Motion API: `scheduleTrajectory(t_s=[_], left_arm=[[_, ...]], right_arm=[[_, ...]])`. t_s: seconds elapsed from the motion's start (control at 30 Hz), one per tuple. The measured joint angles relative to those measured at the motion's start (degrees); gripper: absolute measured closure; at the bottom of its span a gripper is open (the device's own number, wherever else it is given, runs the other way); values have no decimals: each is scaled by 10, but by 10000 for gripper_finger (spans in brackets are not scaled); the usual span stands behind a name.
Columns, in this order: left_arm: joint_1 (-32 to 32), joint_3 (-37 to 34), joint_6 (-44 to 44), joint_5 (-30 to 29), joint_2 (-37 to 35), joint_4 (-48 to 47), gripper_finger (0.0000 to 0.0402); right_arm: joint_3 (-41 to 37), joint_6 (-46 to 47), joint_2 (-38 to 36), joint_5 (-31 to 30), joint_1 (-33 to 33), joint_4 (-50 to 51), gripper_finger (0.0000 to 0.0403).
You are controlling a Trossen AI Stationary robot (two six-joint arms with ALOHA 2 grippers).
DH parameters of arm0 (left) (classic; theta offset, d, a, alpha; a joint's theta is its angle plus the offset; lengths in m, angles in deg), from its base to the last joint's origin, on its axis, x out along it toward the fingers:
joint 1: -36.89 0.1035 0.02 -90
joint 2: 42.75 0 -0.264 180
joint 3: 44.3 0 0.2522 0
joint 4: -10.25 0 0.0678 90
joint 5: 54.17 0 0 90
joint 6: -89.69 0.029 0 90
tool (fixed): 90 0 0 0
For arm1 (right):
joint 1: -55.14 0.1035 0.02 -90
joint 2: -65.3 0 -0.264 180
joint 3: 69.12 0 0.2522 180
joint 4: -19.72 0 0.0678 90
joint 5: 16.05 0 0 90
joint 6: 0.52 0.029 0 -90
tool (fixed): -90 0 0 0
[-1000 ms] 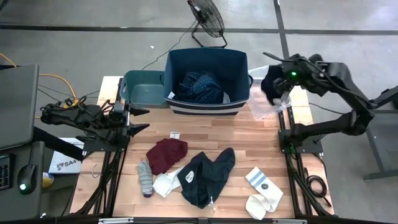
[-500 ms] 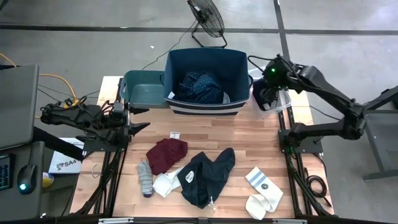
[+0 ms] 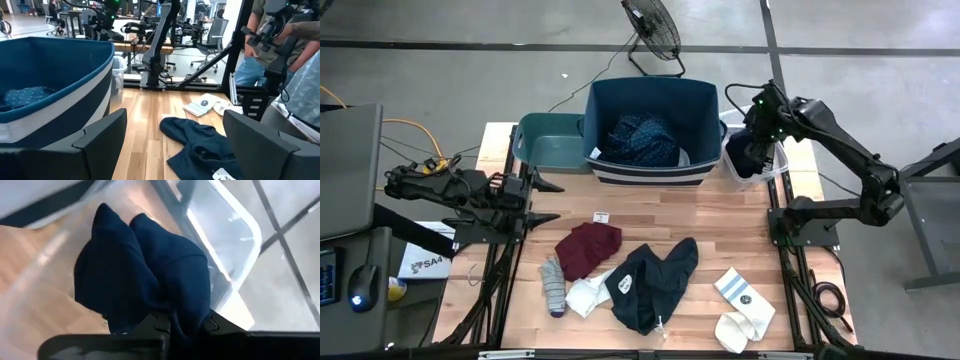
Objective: Pick & Place Cloths
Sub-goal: Put the black and white underwear into the transparent bin, then put the blue underwear into the transparent bin
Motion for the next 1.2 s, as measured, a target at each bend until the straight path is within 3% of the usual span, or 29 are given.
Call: scheduleTrajectory(t_s=[0.33, 0.47, 0.63, 0.93, 1.2], left_arm=[[0, 0, -3, 2, 0, -4, 77], [0, 0, -11, 28, 0, -5, 77], [0, 0, -19, 28, 0, -16, 77], [0, 0, -35, 28, 0, -22, 77], [0, 0, 4, 60, -16, -56, 77]], right_arm=[[0, -44, 22, -3, -17, 23, 374], [0, -62, 24, -10, -15, 24, 359], [0, -68, 24, -49, -2, 25, 308], [0, -57, 24, -50, 25, 25, 189], [1, 7, 21, -33, 58, 67, 159]])
